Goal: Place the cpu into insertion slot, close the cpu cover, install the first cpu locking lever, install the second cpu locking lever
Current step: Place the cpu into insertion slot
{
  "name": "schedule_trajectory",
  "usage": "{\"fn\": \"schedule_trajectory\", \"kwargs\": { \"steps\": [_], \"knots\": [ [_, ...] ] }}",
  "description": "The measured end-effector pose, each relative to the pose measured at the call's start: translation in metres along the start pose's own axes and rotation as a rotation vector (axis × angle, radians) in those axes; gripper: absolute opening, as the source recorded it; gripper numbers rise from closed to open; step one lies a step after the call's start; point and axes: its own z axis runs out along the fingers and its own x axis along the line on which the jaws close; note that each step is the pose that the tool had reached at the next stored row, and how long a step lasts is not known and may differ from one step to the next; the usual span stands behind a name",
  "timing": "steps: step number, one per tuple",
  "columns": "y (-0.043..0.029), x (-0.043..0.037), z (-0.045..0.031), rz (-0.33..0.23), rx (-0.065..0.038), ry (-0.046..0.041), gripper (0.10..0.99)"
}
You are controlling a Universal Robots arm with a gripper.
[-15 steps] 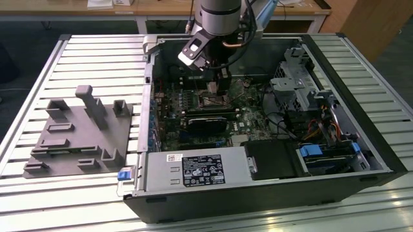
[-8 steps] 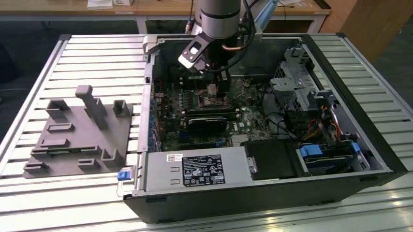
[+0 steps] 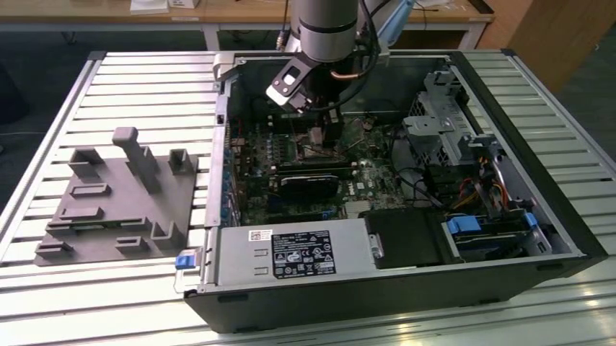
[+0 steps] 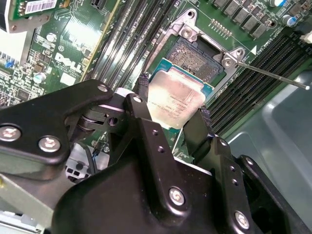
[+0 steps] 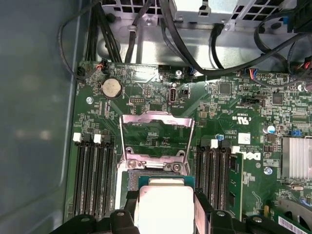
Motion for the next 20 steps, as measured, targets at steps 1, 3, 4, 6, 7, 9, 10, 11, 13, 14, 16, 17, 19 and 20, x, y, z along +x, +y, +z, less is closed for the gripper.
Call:
{"fn": "schedule_trajectory", "kwargs": {
  "steps": [1,3,4,6,7,9,10,11,13,14,16,17,19,20],
  "knots": [
    [-0.0002,0.0001,0.0009,0.000,0.000,0.0001,0.537],
    [-0.0007,0.0004,0.0028,0.000,0.000,0.0000,0.537],
    [-0.0009,0.0005,0.0037,0.000,0.000,0.0001,0.537],
    [-0.0011,0.0007,0.0052,0.000,0.000,0.0000,0.537],
    [-0.0012,0.0007,0.0057,0.000,0.000,0.0000,0.537],
    [-0.0013,0.0006,0.0058,0.000,0.000,-0.0003,0.537],
    [-0.0013,0.0006,0.0062,0.000,0.000,-0.0001,0.537],
    [-0.0013,0.0006,0.0065,0.000,0.000,0.0000,0.537],
    [-0.0013,0.0006,0.0067,0.000,0.000,0.0000,0.537],
    [-0.0016,0.0006,0.0069,0.000,0.000,0.0000,0.537],
    [-0.0019,0.0007,0.0075,0.000,0.000,0.0002,0.537],
    [-0.0020,0.0007,0.0080,0.000,0.000,0.0002,0.537],
    [-0.0025,0.0009,0.0091,0.000,0.000,0.0001,0.537],
    [-0.0026,0.0011,0.0099,0.000,0.000,0.0001,0.537]
  ]
}}
